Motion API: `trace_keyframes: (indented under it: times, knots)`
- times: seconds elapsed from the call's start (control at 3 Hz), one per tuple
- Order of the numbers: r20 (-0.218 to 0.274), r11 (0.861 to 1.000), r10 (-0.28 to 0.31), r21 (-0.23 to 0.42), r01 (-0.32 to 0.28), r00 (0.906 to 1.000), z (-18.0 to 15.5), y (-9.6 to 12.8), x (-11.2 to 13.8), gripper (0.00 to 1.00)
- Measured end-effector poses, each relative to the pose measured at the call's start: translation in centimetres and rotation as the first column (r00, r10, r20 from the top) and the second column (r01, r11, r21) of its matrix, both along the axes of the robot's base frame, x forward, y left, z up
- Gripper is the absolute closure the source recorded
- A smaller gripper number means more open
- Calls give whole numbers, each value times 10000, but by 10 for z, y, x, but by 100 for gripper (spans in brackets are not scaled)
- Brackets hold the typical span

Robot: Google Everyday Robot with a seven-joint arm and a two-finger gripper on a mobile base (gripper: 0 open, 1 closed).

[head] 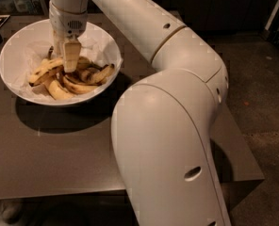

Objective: Pick banana from white bowl

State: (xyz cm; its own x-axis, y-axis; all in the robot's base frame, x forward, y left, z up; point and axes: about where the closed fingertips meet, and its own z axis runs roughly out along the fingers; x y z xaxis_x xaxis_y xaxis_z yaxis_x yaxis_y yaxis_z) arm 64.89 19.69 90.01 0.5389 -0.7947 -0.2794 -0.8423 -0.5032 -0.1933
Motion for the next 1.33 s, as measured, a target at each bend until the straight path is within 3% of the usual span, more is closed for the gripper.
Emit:
trace_keyframes:
  times: [0.67, 1.33]
  knots:
    - [-578, 9998, 30, -184, -41, 9983, -26, 5, -6, 44]
    - [-578, 9998, 30, -184, -41, 9983, -26, 5, -6, 85]
